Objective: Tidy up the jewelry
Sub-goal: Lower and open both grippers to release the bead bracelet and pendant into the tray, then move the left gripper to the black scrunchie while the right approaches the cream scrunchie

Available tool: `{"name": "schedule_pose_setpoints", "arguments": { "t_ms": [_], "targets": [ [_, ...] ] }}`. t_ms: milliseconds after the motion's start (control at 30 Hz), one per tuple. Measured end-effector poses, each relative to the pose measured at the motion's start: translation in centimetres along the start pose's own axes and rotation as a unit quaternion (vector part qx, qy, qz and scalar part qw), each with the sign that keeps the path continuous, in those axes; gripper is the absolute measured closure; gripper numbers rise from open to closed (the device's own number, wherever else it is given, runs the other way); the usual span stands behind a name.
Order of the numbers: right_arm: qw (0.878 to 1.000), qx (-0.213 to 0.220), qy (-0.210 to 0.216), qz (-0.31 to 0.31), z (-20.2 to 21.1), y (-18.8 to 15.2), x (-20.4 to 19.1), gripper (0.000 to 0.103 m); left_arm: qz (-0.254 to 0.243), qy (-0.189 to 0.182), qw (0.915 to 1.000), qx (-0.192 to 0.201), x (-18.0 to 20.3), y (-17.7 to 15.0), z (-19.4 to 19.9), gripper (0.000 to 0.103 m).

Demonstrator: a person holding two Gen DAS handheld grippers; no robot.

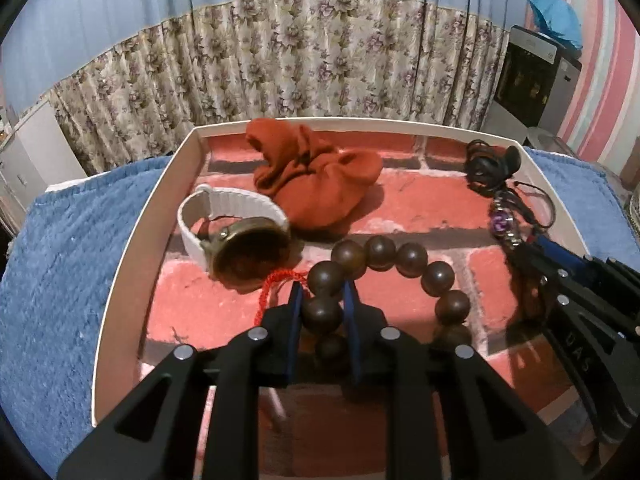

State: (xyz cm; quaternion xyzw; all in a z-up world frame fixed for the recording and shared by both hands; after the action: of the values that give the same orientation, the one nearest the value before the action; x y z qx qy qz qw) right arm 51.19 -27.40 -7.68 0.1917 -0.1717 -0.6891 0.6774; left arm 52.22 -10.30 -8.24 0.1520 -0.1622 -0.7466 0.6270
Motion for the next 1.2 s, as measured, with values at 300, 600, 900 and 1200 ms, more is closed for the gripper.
{"name": "schedule_pose_setpoints", "arguments": {
  "t_ms": [300, 600, 900, 1200],
  "targets": [
    [1.000, 0.010, 0.013, -0.002, 2.2, -0.1, 0.7, 0.046, -0.008, 0.006, 0.9997, 0.021, -0.3, -0.2, 2.0, 0.046],
    [0.997, 0.075, 0.002, -0.014, 8.8, 0.1, 2.9, 0.005, 0.005, 0.017, 0.9974, 0.071, -2.4, -0.5, 8.5, 0.015],
    [0.996, 0.088, -0.024, 0.005, 12.4, -2.1, 2.3, 0.004, -0.010, 0.025, 0.9946, 0.100, -4.6, -3.0, 13.5, 0.012],
    [0.990, 0.100, -0.099, 0.021, 15.3, -5.4, 1.3, 0.004, 0.017, 0.026, 0.9920, 0.123, -7.1, -7.4, 16.2, 0.012]
  ]
}}
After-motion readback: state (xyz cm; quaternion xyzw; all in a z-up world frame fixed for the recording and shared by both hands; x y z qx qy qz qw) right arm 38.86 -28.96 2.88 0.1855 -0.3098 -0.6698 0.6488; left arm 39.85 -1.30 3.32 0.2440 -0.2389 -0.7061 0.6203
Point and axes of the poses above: each gripper's, at about its wrist camera, not at the fingertips, and z roughly against the way its jaws point, x to its right, y to its top, the point moved 4 cm from there along -z, roughly the way its jaws point, and after that the axes turned 13 degrees about -x, right-handed, at the moved point
